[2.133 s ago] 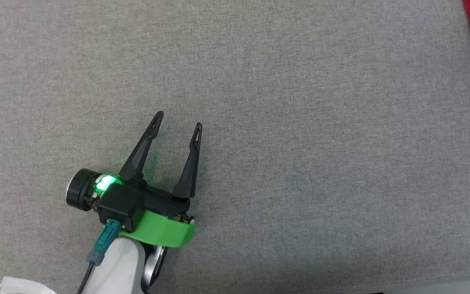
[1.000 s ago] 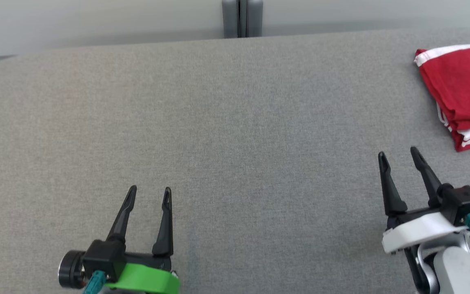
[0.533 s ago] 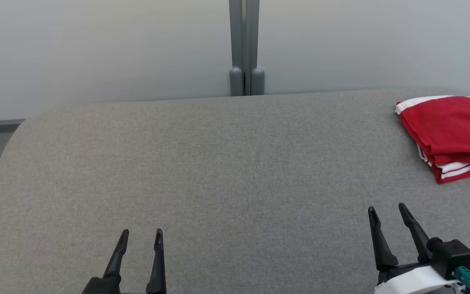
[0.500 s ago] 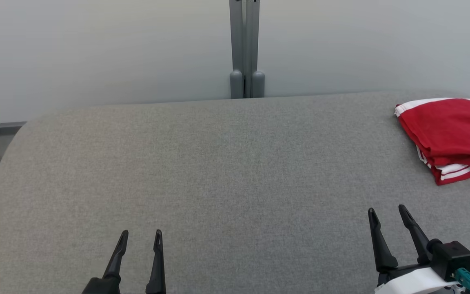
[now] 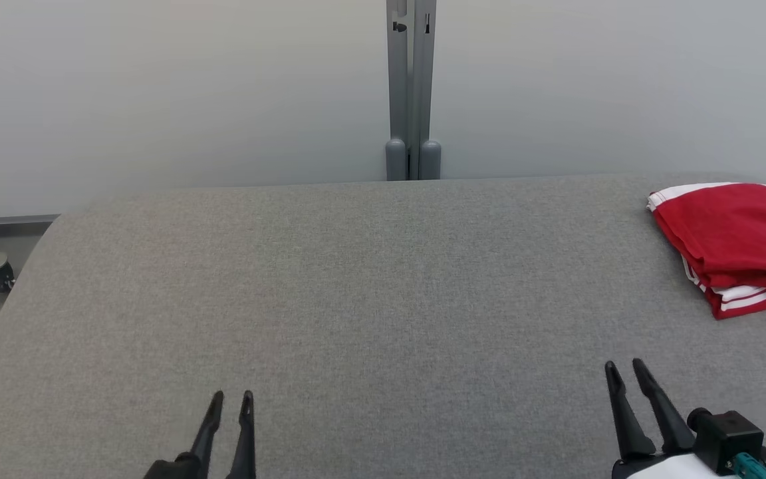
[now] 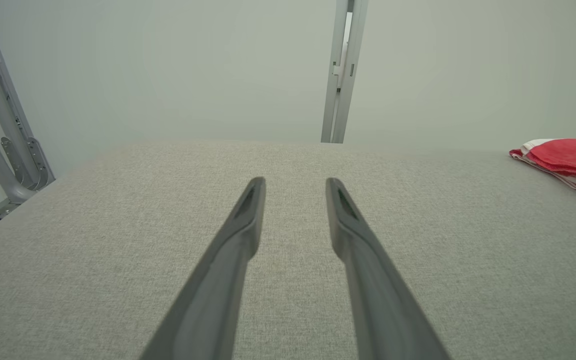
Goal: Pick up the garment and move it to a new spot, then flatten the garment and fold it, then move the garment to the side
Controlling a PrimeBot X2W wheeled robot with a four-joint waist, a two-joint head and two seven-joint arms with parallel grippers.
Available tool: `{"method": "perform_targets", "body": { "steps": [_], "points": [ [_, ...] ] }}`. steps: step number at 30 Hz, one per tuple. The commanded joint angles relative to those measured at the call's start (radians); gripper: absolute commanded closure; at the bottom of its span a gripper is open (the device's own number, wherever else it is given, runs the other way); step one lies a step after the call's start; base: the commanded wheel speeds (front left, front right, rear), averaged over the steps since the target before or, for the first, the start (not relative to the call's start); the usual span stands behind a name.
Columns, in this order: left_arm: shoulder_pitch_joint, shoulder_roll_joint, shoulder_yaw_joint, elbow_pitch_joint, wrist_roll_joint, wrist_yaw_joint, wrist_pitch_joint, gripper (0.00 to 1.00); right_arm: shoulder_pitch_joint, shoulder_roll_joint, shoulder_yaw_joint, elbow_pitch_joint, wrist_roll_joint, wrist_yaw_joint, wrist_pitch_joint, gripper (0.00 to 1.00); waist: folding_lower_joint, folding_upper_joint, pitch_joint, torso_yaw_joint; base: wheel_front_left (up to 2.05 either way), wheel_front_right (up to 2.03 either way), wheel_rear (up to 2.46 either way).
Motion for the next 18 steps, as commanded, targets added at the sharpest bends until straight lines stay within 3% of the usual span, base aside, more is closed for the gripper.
{"method": "perform_targets", "body": {
  "steps": [1,18],
  "points": [
    [0.001,0.000,0.000,0.007,-0.003,0.000,0.000,1.00,0.002,0.002,0.000,0.008,0.003,0.000,0.001,1.00,0.0001,-0.0001,0.000,0.000,0.00,0.00,0.00],
    [-0.059,0.017,0.040,0.036,-0.327,-0.026,0.063,1.00,-0.055,0.006,-0.028,0.037,0.310,0.000,0.076,1.00,0.0001,-0.0001,0.015,-0.007,0.00,0.00,0.00]
  ]
}}
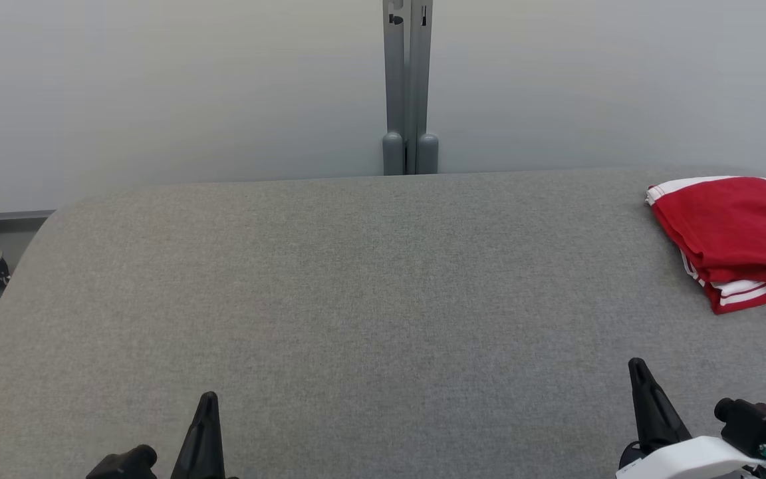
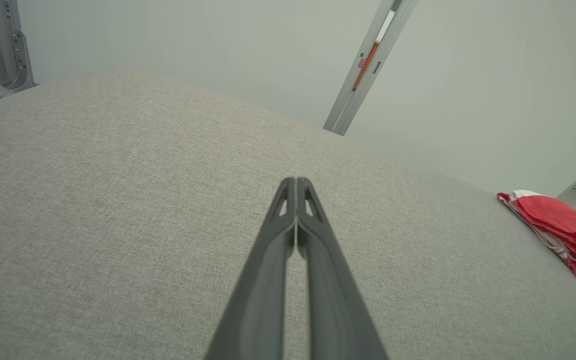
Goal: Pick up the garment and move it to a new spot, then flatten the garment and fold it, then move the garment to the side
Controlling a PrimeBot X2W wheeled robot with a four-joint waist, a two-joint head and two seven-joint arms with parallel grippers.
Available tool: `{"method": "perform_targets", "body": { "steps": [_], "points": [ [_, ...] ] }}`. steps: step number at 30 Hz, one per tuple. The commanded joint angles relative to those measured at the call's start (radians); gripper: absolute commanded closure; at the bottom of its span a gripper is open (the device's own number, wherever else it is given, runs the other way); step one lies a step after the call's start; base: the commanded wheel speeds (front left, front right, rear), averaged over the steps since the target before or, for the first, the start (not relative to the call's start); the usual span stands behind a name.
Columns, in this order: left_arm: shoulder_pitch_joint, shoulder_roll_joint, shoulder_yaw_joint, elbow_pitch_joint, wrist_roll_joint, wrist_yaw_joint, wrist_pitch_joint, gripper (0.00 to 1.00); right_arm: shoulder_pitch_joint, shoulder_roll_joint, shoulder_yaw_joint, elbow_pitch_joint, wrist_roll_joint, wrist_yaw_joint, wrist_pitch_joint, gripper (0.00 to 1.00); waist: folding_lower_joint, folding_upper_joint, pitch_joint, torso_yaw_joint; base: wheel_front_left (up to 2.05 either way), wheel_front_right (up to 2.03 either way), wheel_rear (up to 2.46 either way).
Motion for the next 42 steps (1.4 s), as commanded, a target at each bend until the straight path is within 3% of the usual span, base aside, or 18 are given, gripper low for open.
{"method": "perform_targets", "body": {
  "steps": [1,23,42],
  "points": [
    [-0.038,0.009,0.010,-0.010,-0.045,-0.005,0.006,1.00,-0.032,-0.003,-0.007,-0.009,0.043,0.000,0.008,1.00,0.0001,0.0000,0.001,-0.001,0.00,0.00,0.00],
    [-0.106,0.021,0.062,0.016,-0.387,-0.036,0.080,1.00,-0.097,0.002,-0.041,0.017,0.371,0.000,0.092,1.00,0.0001,0.0000,0.022,-0.010,0.00,0.00,0.00],
    [-0.152,0.025,0.104,0.032,-0.618,-0.056,0.138,1.00,-0.141,0.007,-0.067,0.035,0.596,0.000,0.152,1.00,0.0001,0.0000,0.039,-0.018,0.00,0.00,0.00]
  ]
}}
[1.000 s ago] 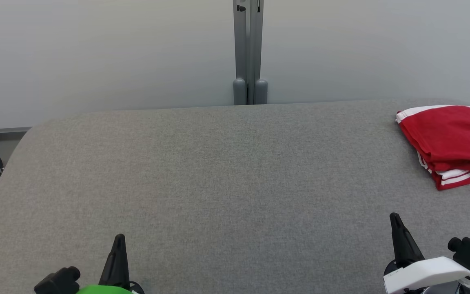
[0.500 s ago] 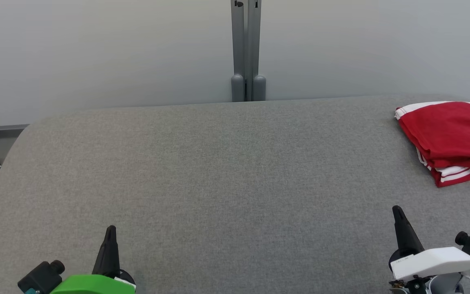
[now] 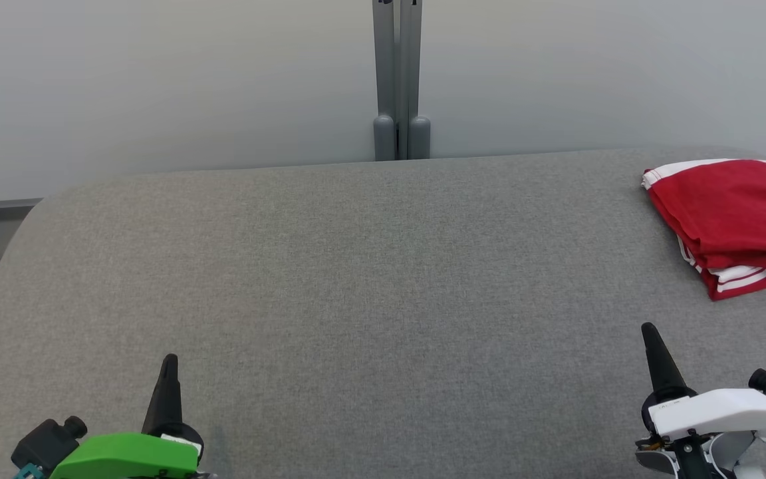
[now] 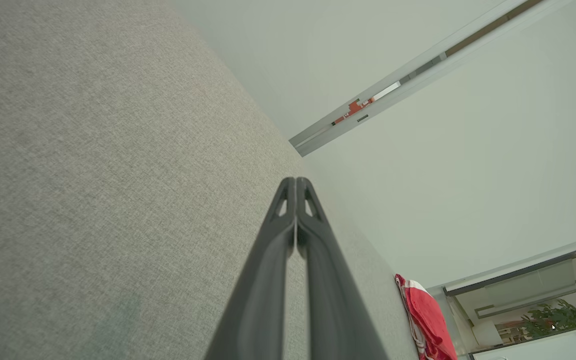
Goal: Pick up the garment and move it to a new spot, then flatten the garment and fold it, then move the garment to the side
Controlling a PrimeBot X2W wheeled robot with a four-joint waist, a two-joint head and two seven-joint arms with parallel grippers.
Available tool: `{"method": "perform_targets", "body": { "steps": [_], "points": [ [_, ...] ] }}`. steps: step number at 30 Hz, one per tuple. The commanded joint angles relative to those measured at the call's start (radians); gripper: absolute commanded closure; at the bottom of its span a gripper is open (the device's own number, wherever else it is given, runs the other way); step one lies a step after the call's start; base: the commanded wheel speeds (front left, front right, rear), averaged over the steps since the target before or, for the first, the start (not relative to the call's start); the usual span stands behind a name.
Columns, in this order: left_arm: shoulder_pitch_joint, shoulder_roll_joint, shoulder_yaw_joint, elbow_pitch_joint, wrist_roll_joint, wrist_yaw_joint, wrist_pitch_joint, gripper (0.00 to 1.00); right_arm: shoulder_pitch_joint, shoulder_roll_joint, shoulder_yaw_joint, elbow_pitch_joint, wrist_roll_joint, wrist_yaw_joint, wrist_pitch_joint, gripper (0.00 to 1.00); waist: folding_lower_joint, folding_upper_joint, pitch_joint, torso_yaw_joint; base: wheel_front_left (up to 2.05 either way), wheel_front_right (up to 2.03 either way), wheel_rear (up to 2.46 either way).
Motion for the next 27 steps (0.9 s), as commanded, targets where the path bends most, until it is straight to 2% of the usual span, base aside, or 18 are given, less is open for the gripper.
{"method": "perform_targets", "body": {
  "steps": [1,27],
  "points": [
    [-0.030,0.007,0.009,-0.005,-0.032,-0.006,0.008,1.00,-0.025,0.000,-0.006,-0.005,0.030,0.001,0.010,1.00,0.0000,0.0000,0.002,-0.001,0.00,0.00,0.00],
    [-0.080,0.007,0.062,0.014,-0.281,-0.029,0.075,1.00,-0.074,0.006,-0.035,0.016,0.277,0.001,0.077,1.00,0.0000,0.0000,0.025,-0.012,0.00,0.00,0.00]
  ]
}}
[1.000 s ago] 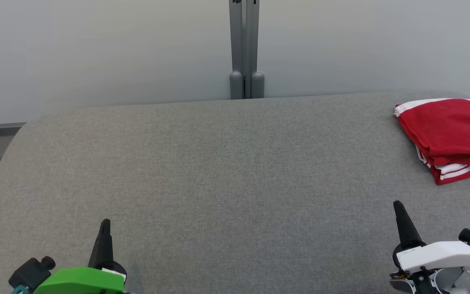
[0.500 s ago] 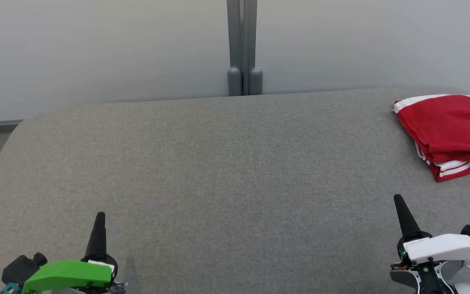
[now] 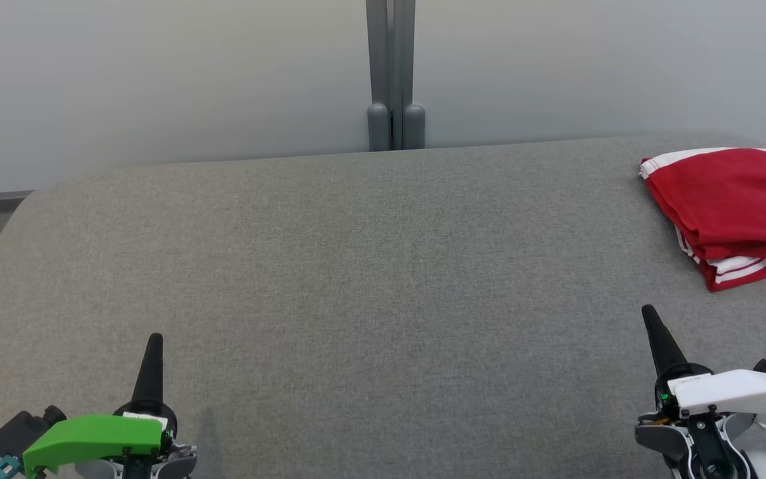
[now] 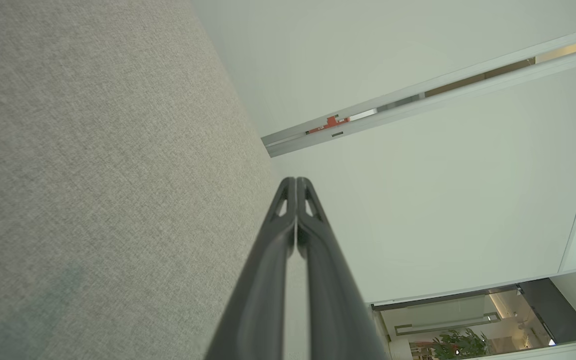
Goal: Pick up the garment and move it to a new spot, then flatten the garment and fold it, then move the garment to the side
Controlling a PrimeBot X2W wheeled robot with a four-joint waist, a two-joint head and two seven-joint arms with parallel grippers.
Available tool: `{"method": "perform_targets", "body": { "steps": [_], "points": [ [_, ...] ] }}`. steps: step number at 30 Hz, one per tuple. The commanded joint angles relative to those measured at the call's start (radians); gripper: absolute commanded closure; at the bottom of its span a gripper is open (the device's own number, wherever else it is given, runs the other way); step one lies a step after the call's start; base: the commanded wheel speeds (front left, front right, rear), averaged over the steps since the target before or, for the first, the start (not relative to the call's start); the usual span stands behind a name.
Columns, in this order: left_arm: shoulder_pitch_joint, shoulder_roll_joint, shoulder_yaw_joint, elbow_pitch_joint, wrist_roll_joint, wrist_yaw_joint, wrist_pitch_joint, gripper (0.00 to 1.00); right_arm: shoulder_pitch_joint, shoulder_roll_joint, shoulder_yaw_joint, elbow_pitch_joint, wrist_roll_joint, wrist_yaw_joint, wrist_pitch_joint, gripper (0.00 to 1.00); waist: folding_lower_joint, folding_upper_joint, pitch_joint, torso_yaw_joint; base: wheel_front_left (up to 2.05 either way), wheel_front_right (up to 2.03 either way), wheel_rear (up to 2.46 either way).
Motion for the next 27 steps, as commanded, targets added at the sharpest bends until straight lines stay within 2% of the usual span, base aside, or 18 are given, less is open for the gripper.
{"method": "perform_targets", "body": {
  "steps": [1,27],
  "points": [
    [-0.025,0.006,0.009,-0.004,-0.026,-0.007,0.007,1.00,-0.021,-0.001,-0.005,-0.002,0.025,0.001,0.008,1.00,0.0000,0.0000,0.001,-0.001,0.00,0.00,0.00],
    [-0.068,0.002,0.056,0.014,-0.228,-0.024,0.067,1.00,-0.059,0.005,-0.030,0.016,0.228,0.001,0.064,1.00,0.0000,0.0000,0.026,-0.012,0.00,0.00,0.00]
  ]
}}
